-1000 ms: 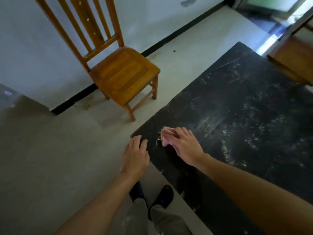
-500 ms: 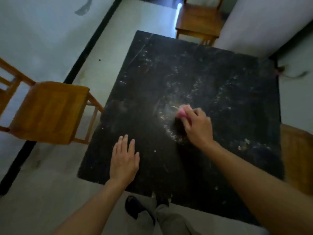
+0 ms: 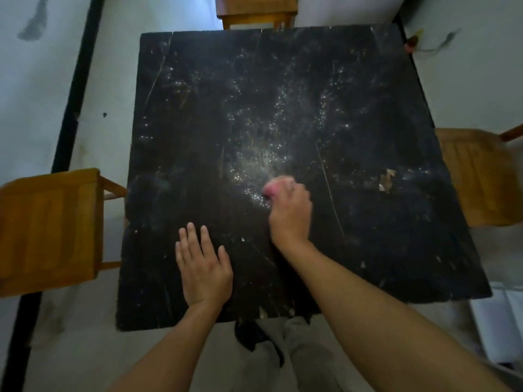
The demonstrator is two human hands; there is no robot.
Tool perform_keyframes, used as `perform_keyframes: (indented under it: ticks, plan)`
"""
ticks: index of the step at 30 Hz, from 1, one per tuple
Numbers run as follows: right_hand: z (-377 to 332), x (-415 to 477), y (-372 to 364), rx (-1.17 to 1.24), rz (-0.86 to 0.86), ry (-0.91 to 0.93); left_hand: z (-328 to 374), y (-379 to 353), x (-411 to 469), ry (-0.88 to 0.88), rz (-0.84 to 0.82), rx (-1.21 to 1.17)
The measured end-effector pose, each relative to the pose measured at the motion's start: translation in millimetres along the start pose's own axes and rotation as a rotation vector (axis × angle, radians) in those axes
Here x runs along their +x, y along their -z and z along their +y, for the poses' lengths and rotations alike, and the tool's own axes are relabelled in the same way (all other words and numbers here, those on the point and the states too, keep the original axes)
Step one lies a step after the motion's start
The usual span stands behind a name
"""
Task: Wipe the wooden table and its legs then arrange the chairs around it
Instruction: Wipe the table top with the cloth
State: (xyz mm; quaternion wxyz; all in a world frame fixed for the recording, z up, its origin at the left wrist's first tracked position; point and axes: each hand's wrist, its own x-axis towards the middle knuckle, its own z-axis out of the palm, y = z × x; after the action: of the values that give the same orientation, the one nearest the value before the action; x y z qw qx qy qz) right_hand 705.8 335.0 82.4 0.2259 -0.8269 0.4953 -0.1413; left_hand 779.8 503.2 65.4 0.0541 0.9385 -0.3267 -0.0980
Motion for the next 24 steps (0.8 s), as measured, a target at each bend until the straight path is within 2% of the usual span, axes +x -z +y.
perform_keyframes:
  ticks: [2, 4, 6, 9, 12, 14, 15, 16, 18, 19, 22, 23, 24]
  plan:
    - [-41, 7, -19, 0.069, -0.165, 0.108, -2, 0, -1, 0.004, -0.021, 0.008]
    - [-45, 18, -9, 0.188, -0.252, 0.092, -4, 2, -1, -0.003, -0.015, -0.001]
    - [-16, 28, 27, 0.216, -0.104, 0.024, -8, 2, 1, -0.008, -0.007, -0.01]
    - [77, 23, 97, 0.033, 0.08, -0.201, -10, 3, 1, -0.005, -0.004, -0.022]
    - [164, -8, 153, -0.074, 0.132, -0.541, -6, 5, -1, -0.003, -0.005, -0.026]
    - [181, -19, 154, -0.135, 0.153, -0.742, -4, 5, -3, 0.005, 0.007, -0.014]
    - [178, -18, 144, -0.178, 0.178, -0.78, -3, 4, -2, 0.012, 0.014, -0.006]
    - [167, -16, 130, -0.22, 0.206, -0.74, -1, 3, -2, 0.013, 0.017, 0.0]
    - [130, -9, 102, -0.186, 0.23, -0.494, 1, 1, -1, 0.009, 0.012, 0.017]
    - [109, -8, 89, -0.123, 0.156, -0.332, 2, 1, 0, 0.017, 0.004, 0.032]
    - [73, -8, 74, 0.003, -0.271, 0.112, 9, 4, -10, 0.035, 0.0, 0.04]
    - [79, -3, 81, 0.046, -0.348, 0.175, 17, 5, -15, 0.006, 0.019, 0.027]
    - [94, 3, 94, 0.066, -0.325, 0.187, 28, 6, -20, -0.029, 0.036, 0.007]
